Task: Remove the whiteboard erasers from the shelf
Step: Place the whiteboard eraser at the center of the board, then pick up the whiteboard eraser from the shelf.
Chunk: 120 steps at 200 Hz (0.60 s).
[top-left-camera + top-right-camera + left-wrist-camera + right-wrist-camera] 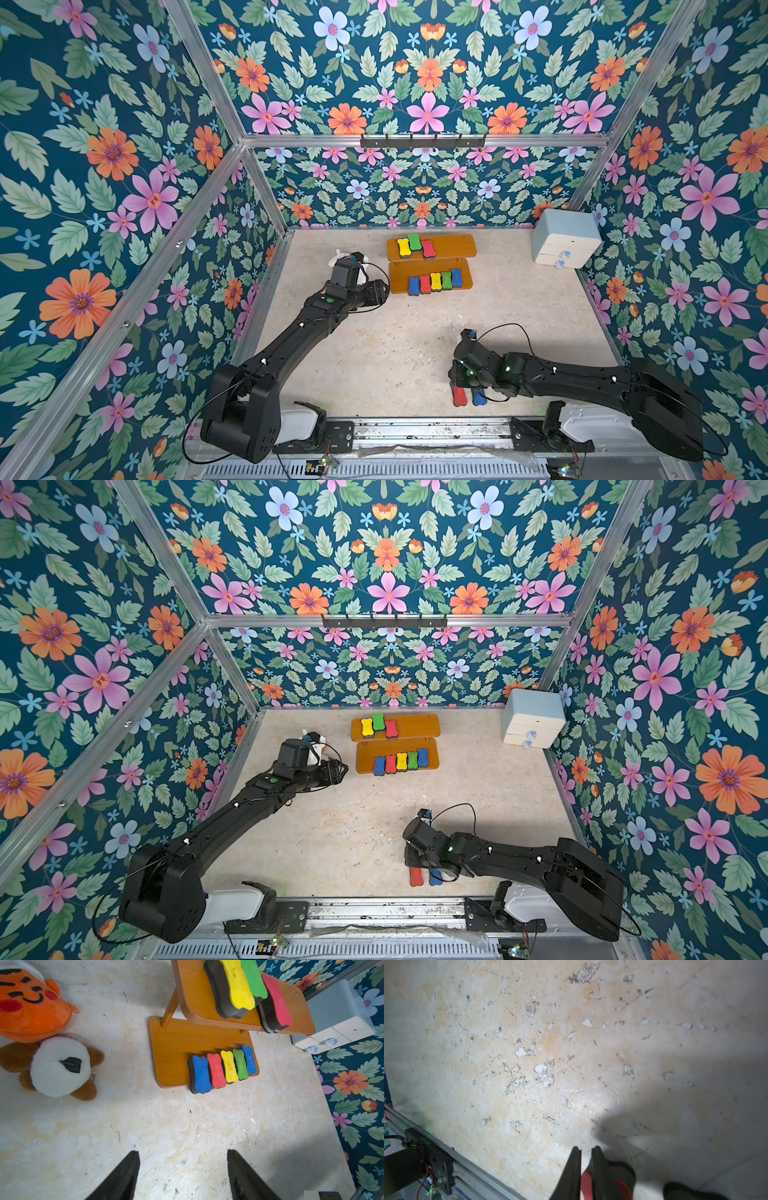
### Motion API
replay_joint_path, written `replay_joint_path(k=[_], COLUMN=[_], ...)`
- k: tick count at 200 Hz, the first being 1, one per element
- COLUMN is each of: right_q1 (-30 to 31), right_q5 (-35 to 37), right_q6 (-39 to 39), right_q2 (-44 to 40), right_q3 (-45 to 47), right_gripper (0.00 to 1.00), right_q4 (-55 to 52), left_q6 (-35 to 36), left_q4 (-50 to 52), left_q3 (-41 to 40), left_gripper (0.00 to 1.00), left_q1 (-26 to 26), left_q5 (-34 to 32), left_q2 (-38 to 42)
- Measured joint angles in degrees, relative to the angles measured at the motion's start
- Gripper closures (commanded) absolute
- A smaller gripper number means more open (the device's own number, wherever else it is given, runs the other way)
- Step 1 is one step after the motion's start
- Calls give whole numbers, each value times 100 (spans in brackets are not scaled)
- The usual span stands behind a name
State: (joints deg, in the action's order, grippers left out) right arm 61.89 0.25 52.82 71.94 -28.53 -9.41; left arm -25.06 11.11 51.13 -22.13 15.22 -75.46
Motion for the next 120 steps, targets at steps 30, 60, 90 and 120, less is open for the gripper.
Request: replay_joint_path(k=[30,60,90,120], right_q1=[9,-127,-905,-1919], right_q5=[4,92,7,-426], right_q6=[28,-15,-444,-1108], right_q2=[-120,-264,-55,555], right_q3=[-26,-461,-1294,-2404], right_gripper=[81,77,76,75], right_q4=[-74,-286,-302,-326], left_q6=[0,-4,-4,20], left_q4=[2,50,90,138], left_q3=[33,243,693,1327], left_gripper=[28,28,29,30], left_q1=[0,0,7,129], left_q5=[0,4,35,210], left_q2=[-9,-81,-240,-673])
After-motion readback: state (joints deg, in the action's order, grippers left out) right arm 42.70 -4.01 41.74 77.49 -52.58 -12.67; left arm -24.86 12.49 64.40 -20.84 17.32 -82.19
